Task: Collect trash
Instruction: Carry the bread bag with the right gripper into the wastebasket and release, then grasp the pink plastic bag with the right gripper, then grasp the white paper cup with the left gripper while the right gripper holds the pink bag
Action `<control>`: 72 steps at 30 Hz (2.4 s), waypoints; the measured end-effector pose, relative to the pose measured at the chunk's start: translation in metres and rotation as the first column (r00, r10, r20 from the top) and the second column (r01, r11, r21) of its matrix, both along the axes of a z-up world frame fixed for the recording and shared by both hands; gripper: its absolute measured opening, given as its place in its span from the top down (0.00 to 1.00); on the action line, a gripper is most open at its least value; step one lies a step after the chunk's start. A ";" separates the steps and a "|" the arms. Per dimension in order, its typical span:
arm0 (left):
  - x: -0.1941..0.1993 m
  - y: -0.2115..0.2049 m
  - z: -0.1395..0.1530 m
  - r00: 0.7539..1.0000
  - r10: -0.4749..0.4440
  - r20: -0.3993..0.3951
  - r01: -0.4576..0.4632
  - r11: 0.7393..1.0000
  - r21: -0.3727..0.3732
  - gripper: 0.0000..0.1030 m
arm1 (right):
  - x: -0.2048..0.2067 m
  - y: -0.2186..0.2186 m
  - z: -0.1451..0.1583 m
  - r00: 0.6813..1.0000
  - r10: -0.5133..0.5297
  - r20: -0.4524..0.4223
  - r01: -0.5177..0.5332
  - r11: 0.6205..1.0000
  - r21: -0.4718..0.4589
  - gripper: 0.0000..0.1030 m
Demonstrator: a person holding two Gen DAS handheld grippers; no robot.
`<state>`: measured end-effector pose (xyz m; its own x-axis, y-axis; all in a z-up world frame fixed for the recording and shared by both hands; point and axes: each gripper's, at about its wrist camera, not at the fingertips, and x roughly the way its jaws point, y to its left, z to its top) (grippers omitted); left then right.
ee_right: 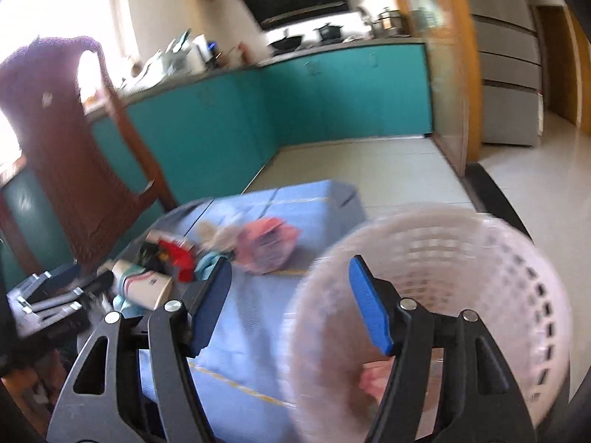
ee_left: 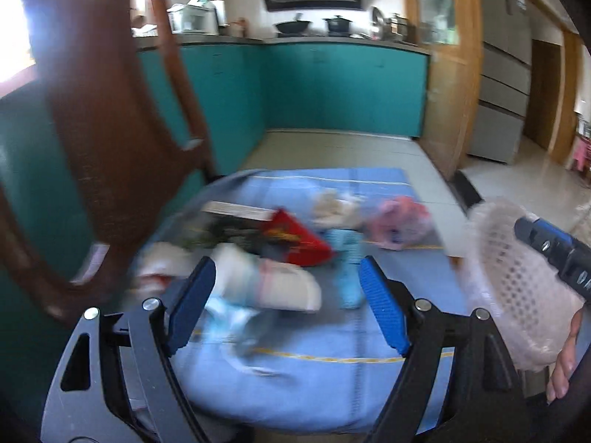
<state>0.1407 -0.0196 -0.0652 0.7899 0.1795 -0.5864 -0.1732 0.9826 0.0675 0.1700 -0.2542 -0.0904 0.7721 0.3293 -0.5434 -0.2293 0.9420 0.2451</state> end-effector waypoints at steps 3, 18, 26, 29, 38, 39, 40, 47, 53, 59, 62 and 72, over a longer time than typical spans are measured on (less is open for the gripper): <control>-0.006 0.022 0.005 0.999 0.036 0.011 -0.036 0.999 -0.015 0.22 | 0.010 0.039 -0.008 0.998 0.058 -0.030 -0.059 0.998 -0.025 0.37; -0.022 0.071 -0.006 0.996 0.091 0.000 -0.090 0.993 -0.079 0.19 | 0.038 0.083 -0.028 0.994 0.021 -0.110 -0.027 0.998 -0.056 0.37; -0.019 0.078 -0.015 0.996 0.089 -0.014 -0.090 0.991 -0.097 0.18 | 0.068 0.080 -0.022 0.994 -0.037 -0.103 0.028 0.996 -0.089 0.37; -0.016 0.077 -0.018 0.996 0.085 -0.024 -0.087 0.992 -0.094 0.17 | 0.092 0.093 -0.026 0.992 -0.063 -0.110 0.050 0.992 -0.115 0.37; -0.015 0.075 -0.022 0.995 0.092 -0.036 -0.093 0.994 -0.054 0.15 | 0.136 0.132 -0.064 0.974 -0.148 -0.171 0.101 0.961 -0.257 0.36; -0.015 0.075 -0.022 0.995 0.091 -0.038 -0.093 0.994 -0.054 0.15 | 0.137 0.135 -0.066 0.974 -0.147 -0.173 0.096 0.958 -0.269 0.36; -0.015 0.075 -0.023 0.995 0.088 -0.042 -0.090 0.994 -0.055 0.15 | 0.138 0.136 -0.069 0.973 -0.145 -0.179 0.091 0.956 -0.279 0.36; -0.017 0.073 -0.024 0.996 0.078 -0.046 -0.081 0.995 -0.056 0.15 | 0.134 0.141 -0.075 0.979 -0.120 -0.165 0.059 0.942 -0.331 0.49; -0.019 0.075 -0.021 0.995 0.086 -0.042 -0.089 0.994 -0.064 0.15 | 0.119 0.137 -0.072 0.984 -0.084 -0.155 0.033 0.950 -0.310 0.61; -0.018 0.075 -0.023 0.995 0.086 -0.050 -0.089 0.993 -0.079 0.12 | 0.089 0.120 -0.053 0.989 -0.055 -0.135 0.023 0.972 -0.232 0.62; -0.017 0.076 -0.025 0.995 0.083 -0.054 -0.088 0.991 -0.101 0.08 | 0.072 0.105 -0.040 0.991 -0.043 -0.127 0.022 0.987 -0.160 0.62; 0.026 0.053 -0.047 0.990 -0.073 -0.122 0.058 0.991 -0.121 0.03 | 0.038 0.074 -0.030 0.990 -0.005 -0.137 0.001 0.999 -0.033 0.61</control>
<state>0.1665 0.0333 -0.1122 0.7163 0.0543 -0.6956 -0.1057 0.9939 -0.0313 0.2085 -0.1803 -0.1202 0.6902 0.3074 -0.6551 -0.1929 0.9507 0.2428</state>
